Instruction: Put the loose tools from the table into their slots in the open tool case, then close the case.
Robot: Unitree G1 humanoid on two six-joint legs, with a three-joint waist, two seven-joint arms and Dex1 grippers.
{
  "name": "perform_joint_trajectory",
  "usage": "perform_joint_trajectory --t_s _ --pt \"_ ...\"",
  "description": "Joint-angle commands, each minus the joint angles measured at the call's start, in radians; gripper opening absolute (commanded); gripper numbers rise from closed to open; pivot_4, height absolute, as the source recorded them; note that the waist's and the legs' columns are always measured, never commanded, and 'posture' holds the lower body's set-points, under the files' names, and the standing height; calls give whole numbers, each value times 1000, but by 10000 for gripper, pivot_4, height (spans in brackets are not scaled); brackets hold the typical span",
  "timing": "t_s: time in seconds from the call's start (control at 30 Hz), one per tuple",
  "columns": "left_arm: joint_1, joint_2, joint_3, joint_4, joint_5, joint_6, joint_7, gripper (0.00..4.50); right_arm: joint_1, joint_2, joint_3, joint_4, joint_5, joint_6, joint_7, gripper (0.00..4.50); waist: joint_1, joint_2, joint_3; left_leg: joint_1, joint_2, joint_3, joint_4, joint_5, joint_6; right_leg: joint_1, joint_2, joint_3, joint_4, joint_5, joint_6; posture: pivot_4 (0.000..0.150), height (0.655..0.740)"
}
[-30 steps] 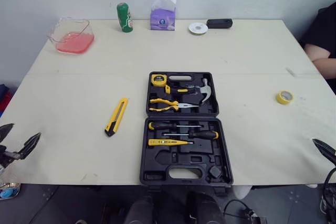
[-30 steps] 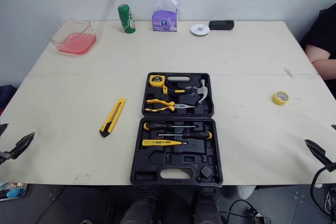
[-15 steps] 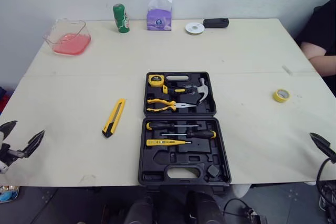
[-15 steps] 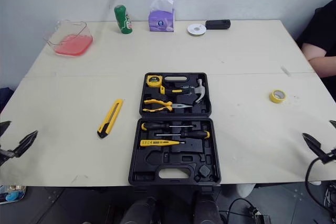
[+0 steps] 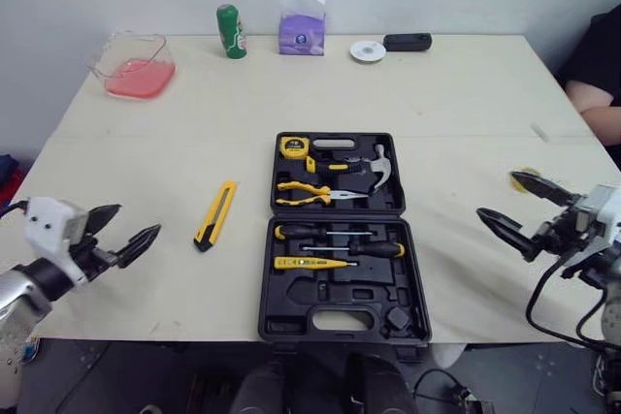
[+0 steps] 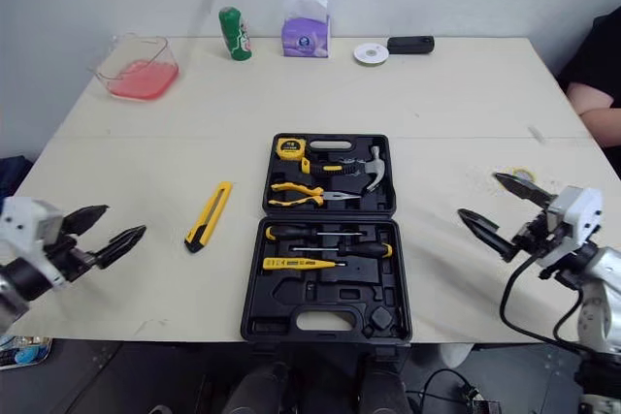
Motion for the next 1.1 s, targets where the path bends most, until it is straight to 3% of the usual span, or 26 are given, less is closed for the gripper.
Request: perform_joint_trajectory --t_s 0.03,0.2,0.47,0.87,1.1 --pt "-58 -12 -40 -99 -36 148 111 44659 -14 18 10 -99 44 -1 28 45000 1 0 0 0 0 0 0 0 0 0 0 0 0 0 0 1500 7400" --pt "-192 -66 -171 -196 -45 411 289 44659 -28 33 61 -200 76 49 55 45000 4 0 0 -1 0 0 0 0 0 0 2 0 2 0 0 1500 7400" --pt "-387 -163 -322 -218 52 729 509 44659 -10 25 114 -293 108 147 108 45000 13 -2 0 -2 0 0 1 1 0 1 4 0 1 0 1 1500 7400" --pt "-478 -263 -468 -78 185 728 531 44659 13 51 161 -367 99 144 142 45000 16 -2 0 -1 -1 0 1 4 -1 1 5 0 2 1 1 1500 7400" --pt "-421 -290 -435 -68 208 732 509 44659 19 47 166 -380 92 135 151 45000 17 -2 0 1 -1 -1 1 4 -1 3 3 0 1 1 1 1500 7400"
